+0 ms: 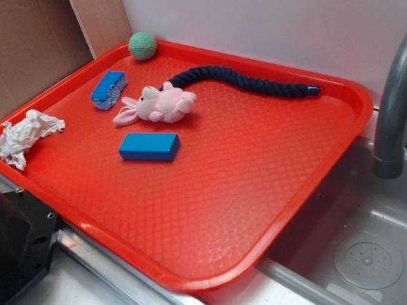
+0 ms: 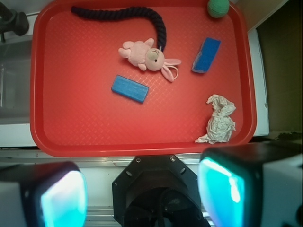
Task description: Grab the white paper.
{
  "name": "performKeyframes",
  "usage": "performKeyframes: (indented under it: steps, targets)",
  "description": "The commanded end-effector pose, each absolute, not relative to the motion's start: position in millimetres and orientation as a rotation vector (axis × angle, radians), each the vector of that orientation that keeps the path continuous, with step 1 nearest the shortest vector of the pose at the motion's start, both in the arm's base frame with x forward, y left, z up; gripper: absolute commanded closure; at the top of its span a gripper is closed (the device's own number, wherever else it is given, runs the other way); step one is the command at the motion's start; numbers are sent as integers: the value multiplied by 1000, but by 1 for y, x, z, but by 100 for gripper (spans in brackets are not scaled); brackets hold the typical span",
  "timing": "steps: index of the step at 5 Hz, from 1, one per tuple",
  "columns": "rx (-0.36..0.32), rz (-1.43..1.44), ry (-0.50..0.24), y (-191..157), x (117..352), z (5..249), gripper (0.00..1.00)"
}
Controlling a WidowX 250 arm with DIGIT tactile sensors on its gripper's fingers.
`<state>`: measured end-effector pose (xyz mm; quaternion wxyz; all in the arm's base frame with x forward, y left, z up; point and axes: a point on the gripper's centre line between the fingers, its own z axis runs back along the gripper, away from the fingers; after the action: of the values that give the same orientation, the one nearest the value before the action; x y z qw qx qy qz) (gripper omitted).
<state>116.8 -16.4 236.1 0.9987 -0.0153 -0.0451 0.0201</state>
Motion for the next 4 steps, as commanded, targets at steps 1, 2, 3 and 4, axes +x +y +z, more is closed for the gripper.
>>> performKeyframes:
  steps: [1,2,3,4]
  targets:
    - [-31,40,-90,-16,117,236,0]
    - [59,-16,-35,23,149,186,0]
    - [94,0,-35,51,165,139,0]
    - [112,39,-83,92,161,129,0]
